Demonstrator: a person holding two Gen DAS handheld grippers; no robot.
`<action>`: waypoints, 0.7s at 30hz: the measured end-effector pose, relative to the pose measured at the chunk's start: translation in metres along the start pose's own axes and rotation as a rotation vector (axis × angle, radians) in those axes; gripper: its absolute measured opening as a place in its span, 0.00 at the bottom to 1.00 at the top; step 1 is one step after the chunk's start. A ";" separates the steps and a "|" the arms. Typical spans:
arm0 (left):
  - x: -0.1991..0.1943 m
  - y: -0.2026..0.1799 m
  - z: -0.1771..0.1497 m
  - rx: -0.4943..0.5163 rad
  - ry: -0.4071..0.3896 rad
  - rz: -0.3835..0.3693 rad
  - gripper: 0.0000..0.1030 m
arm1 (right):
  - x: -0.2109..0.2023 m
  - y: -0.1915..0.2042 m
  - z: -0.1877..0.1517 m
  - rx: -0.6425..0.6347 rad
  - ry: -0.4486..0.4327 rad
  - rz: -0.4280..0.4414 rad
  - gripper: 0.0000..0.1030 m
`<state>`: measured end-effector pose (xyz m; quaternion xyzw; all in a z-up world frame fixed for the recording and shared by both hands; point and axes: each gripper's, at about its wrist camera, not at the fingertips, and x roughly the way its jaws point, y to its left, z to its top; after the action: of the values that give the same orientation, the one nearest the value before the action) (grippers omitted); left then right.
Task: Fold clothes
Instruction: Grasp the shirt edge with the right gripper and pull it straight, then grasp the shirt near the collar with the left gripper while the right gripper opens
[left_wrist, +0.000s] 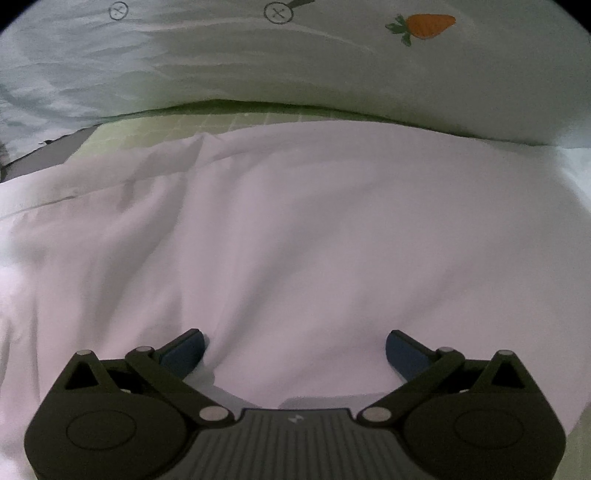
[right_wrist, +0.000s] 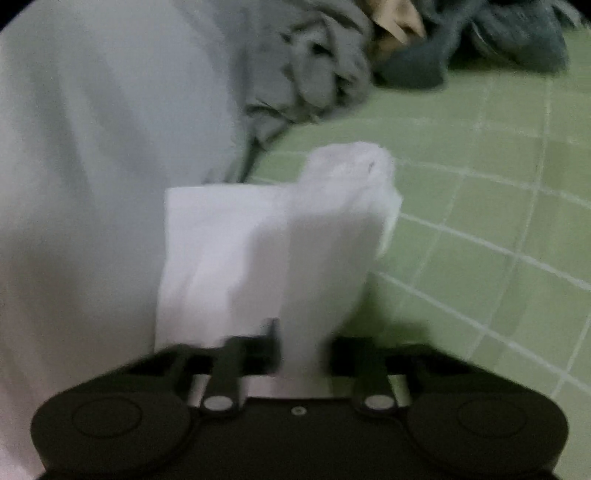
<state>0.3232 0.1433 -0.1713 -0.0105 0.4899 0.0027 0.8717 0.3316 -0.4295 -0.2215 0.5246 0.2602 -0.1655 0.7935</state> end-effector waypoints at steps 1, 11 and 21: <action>-0.001 0.001 -0.001 0.009 0.011 -0.007 1.00 | -0.009 -0.001 0.001 0.025 -0.011 0.020 0.08; -0.036 0.006 -0.048 0.085 0.088 -0.180 1.00 | -0.142 -0.027 0.011 0.064 -0.223 -0.029 0.05; -0.078 0.038 -0.096 -0.125 -0.007 -0.226 1.00 | -0.183 -0.023 -0.030 -0.519 -0.227 -0.688 0.46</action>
<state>0.1997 0.1794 -0.1551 -0.1199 0.4814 -0.0647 0.8658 0.1636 -0.4128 -0.1409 0.1695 0.3637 -0.4059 0.8211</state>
